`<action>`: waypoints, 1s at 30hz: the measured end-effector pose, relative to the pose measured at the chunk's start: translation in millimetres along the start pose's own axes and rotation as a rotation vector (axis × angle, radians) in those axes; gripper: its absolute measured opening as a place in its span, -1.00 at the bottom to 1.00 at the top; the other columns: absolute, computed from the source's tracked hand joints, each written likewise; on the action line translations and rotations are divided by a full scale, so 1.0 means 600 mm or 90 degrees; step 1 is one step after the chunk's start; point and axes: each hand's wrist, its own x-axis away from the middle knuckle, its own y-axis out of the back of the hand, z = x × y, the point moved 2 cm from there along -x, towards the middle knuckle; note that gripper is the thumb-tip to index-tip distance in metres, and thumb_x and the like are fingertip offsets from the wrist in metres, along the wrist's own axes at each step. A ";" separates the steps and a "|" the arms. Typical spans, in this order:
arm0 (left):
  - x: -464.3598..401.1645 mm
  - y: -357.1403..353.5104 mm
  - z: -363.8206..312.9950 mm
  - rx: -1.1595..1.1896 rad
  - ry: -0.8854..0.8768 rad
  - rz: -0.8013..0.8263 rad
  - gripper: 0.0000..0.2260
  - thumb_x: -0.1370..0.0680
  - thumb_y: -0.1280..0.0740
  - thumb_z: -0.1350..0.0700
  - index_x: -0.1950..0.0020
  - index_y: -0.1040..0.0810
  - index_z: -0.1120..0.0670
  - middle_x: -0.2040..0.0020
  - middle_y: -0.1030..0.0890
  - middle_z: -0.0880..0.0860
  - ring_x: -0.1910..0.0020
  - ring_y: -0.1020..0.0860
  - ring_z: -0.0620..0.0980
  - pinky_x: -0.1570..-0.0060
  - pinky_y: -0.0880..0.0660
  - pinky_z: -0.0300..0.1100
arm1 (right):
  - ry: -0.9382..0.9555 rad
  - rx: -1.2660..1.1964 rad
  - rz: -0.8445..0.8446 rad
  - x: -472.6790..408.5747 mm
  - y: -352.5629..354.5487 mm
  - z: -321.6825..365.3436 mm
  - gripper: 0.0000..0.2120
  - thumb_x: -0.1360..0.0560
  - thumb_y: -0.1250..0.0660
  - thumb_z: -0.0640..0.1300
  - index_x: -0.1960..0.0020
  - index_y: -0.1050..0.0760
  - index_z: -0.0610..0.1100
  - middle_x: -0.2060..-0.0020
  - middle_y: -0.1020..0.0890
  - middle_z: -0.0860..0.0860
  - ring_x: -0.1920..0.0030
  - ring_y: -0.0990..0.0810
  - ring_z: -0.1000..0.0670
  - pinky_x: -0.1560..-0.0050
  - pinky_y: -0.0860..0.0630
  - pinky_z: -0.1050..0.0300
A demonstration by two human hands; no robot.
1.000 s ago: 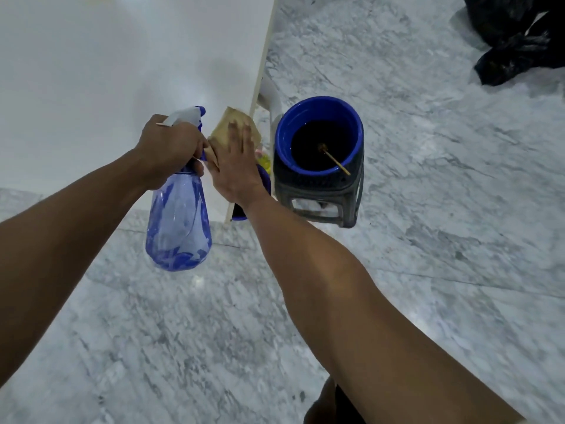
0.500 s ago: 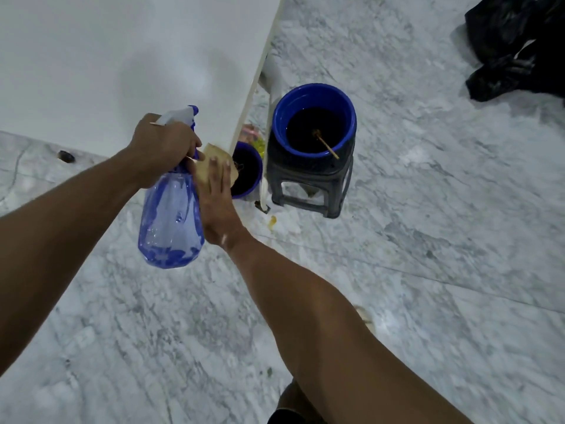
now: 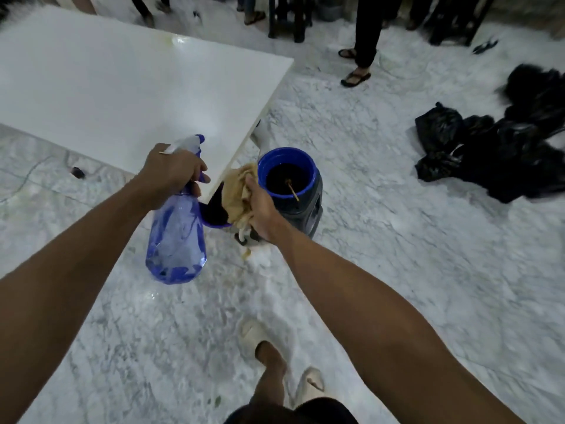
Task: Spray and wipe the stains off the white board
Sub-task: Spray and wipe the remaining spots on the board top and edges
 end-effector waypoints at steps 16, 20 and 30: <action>-0.030 -0.139 -0.256 0.096 -0.078 0.051 -0.75 -0.49 -0.18 0.36 -0.04 -0.60 0.20 0.26 -0.65 0.20 0.63 -0.44 -0.01 0.42 -0.53 -0.14 | 0.108 -0.120 0.091 -0.004 0.204 0.376 -0.35 -0.64 0.04 0.28 -0.30 -0.48 -0.23 -0.16 -0.61 -0.17 -0.13 -0.61 -0.14 -0.07 -0.59 0.00; -0.133 -0.191 -0.319 0.087 -0.054 0.074 -0.81 -0.41 -0.19 0.35 0.12 -0.59 0.34 0.15 -0.66 0.30 0.62 -0.45 0.01 0.37 -0.52 -0.11 | 0.084 -0.119 0.092 -0.088 0.244 0.455 -0.35 -0.62 0.00 0.31 -0.24 -0.53 -0.21 -0.14 -0.62 -0.18 -0.14 -0.61 -0.16 -0.20 -0.53 -0.08; -0.356 -0.305 -0.480 0.078 -0.043 0.090 -0.82 -0.45 -0.20 0.34 0.08 -0.59 0.29 0.19 -0.66 0.33 0.60 -0.44 0.02 0.29 -0.54 -0.04 | 0.090 0.015 0.089 -0.272 0.341 0.665 -0.81 -0.59 -0.28 -0.17 -0.15 -0.55 -0.21 0.04 -0.71 -0.14 0.07 -0.70 -0.11 0.05 -0.62 -0.02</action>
